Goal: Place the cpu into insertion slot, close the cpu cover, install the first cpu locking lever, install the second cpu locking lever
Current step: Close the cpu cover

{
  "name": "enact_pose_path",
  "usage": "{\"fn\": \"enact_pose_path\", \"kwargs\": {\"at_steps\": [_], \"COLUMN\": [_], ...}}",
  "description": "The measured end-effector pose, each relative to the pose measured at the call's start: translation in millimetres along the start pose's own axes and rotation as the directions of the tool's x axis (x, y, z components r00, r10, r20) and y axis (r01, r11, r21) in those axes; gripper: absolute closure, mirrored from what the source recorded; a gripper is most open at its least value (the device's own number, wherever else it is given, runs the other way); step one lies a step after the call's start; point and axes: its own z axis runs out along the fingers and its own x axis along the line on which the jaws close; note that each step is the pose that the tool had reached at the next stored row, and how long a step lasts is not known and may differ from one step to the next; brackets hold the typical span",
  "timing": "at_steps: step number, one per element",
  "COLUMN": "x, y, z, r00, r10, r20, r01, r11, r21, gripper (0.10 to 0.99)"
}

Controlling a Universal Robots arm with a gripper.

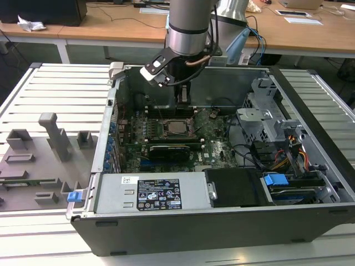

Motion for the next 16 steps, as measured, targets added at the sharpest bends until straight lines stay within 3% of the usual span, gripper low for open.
{"fn": "enact_pose_path", "kwargs": {"at_steps": [16], "x": [0.1], "y": [0.0], "z": [-5.5], "r00": [1.0000], "r10": [0.000], "r20": [0.0002], "r01": [0.000], "r11": [1.0000], "r21": [0.000], "gripper": [0.980]}}
